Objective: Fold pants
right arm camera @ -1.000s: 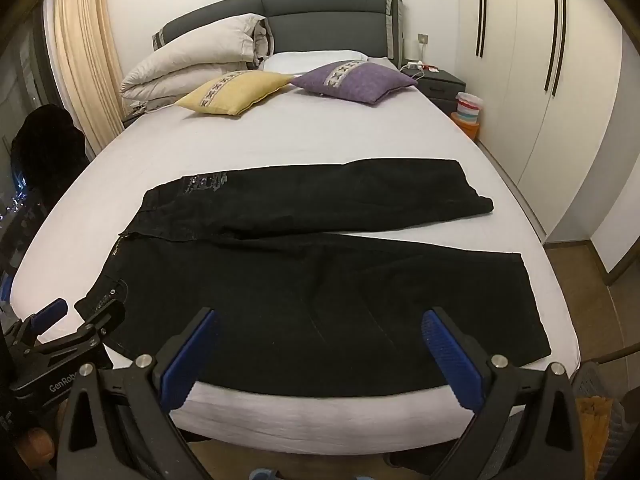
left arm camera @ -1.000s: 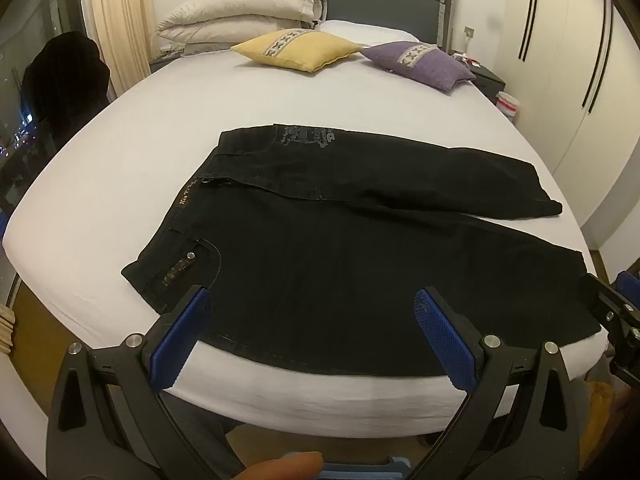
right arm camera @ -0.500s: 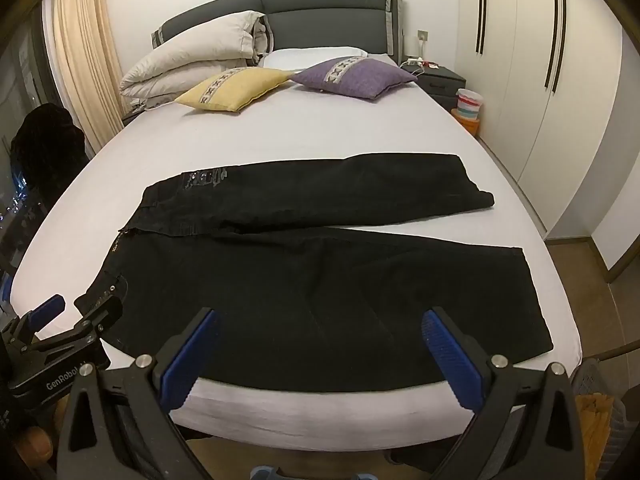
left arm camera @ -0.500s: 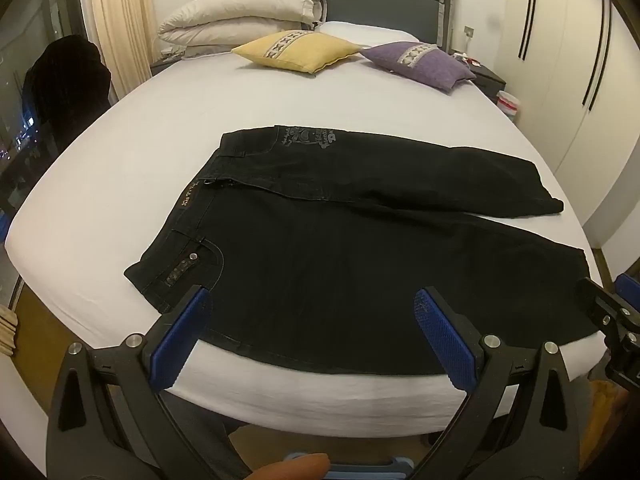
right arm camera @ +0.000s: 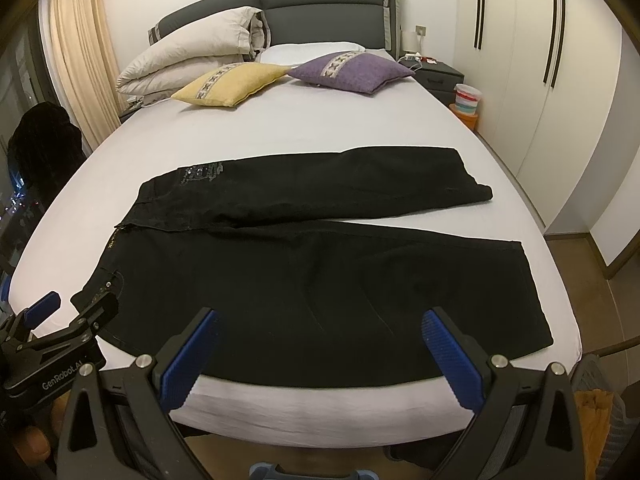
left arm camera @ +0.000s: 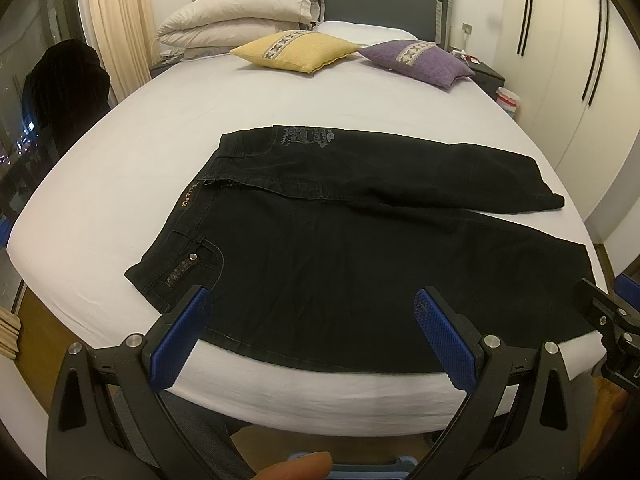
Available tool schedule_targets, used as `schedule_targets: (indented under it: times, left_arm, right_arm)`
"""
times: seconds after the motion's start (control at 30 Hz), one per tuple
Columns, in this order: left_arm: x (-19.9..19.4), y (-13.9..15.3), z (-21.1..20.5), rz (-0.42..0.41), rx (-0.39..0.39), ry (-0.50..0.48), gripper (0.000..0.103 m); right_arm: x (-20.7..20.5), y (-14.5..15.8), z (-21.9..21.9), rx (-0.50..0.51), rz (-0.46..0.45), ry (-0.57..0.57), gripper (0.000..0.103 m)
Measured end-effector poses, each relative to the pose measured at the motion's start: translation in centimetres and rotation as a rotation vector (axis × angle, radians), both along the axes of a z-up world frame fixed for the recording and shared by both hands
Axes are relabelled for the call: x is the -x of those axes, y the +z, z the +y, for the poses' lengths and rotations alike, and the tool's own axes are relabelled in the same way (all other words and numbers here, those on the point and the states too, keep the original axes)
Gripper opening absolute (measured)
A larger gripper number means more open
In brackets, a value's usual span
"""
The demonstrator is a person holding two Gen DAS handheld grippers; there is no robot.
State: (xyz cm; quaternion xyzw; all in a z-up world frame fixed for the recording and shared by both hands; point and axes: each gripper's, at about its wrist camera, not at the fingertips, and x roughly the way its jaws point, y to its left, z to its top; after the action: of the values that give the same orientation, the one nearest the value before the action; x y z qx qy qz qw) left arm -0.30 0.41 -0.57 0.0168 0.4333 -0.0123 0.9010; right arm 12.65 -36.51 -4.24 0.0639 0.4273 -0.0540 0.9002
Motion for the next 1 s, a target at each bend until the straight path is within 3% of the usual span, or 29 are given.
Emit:
schedule_targets:
  times: [1.0]
  left_arm:
    - [0.16,-0.21,0.01,0.002,-0.004,-0.005,0.103]
  right_arm:
    - [-0.02,-0.36,0.11,-0.004,0.005,0.006,0.103]
